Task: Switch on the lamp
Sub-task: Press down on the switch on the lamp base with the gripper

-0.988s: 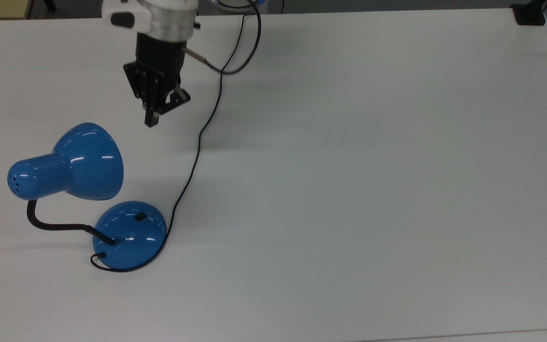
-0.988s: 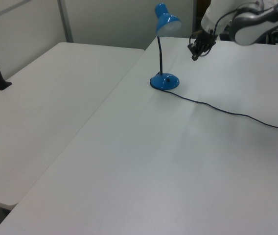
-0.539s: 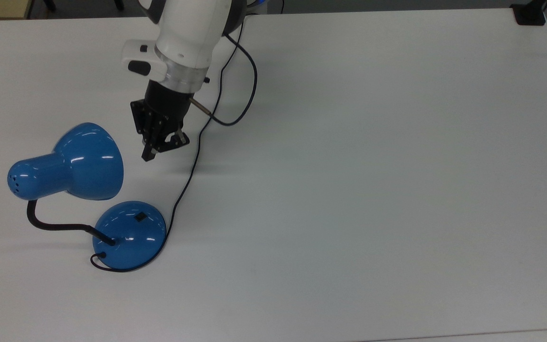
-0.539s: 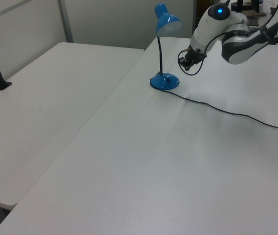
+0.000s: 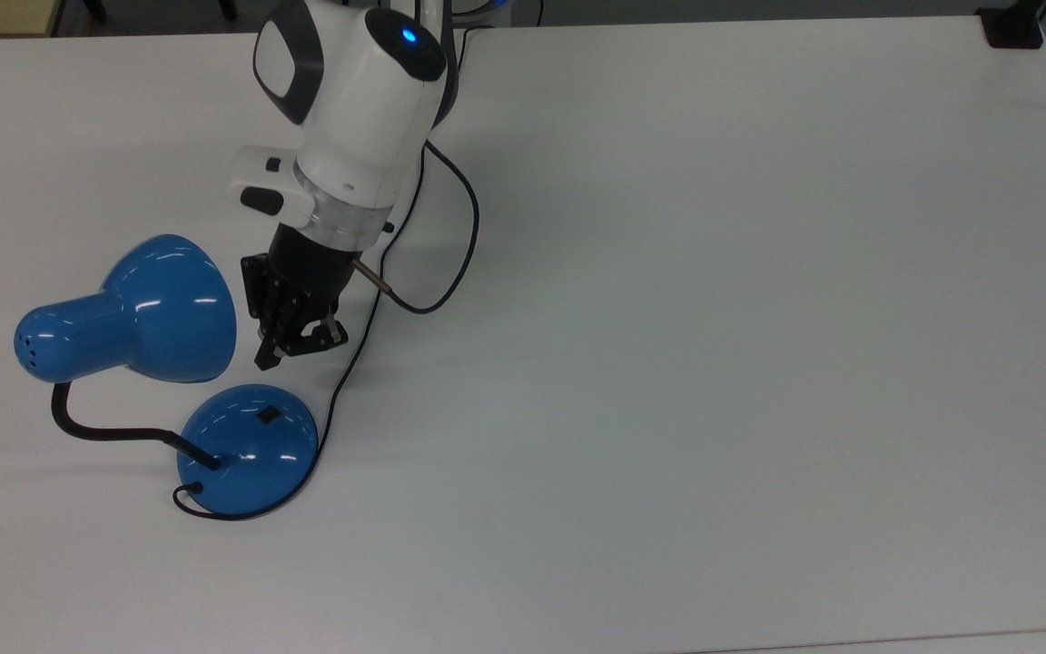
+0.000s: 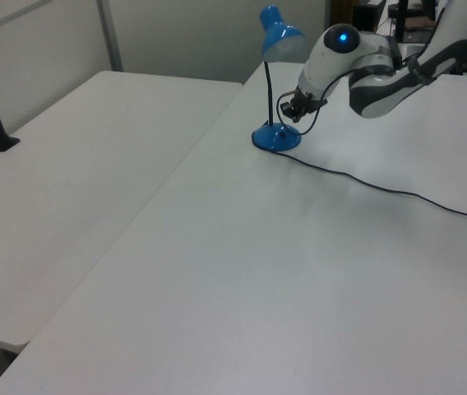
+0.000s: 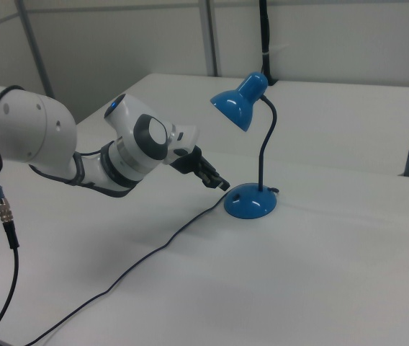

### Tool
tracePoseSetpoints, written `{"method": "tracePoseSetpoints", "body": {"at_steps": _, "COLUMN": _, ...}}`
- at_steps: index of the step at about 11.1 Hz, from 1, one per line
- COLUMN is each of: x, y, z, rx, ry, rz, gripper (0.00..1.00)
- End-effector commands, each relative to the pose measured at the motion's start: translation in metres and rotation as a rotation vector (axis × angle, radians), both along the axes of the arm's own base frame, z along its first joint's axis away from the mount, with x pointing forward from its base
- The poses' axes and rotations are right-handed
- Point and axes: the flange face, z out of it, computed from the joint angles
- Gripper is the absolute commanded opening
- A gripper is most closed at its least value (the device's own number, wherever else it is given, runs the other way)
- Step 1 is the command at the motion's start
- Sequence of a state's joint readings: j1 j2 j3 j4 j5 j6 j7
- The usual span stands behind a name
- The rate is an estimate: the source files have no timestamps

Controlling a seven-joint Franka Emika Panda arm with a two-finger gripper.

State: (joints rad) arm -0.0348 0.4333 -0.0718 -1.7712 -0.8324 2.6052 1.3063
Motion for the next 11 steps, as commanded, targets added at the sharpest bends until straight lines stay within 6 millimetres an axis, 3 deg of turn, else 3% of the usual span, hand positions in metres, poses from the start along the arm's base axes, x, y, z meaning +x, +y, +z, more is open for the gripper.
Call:
{"method": "tracePoseSetpoints", "body": {"at_steps": 1, "x": 0.018, "y": -0.001, "z": -0.008, "rx": -0.008, "ry": -0.036, "rz": 0.01, "gripper": 0.0}}
{"method": "tracePoseSetpoints", "body": {"at_steps": 5, "x": 0.039, "y": -0.005, "z": -0.023, "rx": -0.016, "ry": -0.043, "rz": 0.008, "gripper": 0.0}}
{"method": "tracePoseSetpoints", "body": {"at_steps": 11, "x": 0.042, "y": -0.005, "z": -0.042, "rx": -0.021, "ry": -0.023, "rz": 0.011, "gripper": 0.0}}
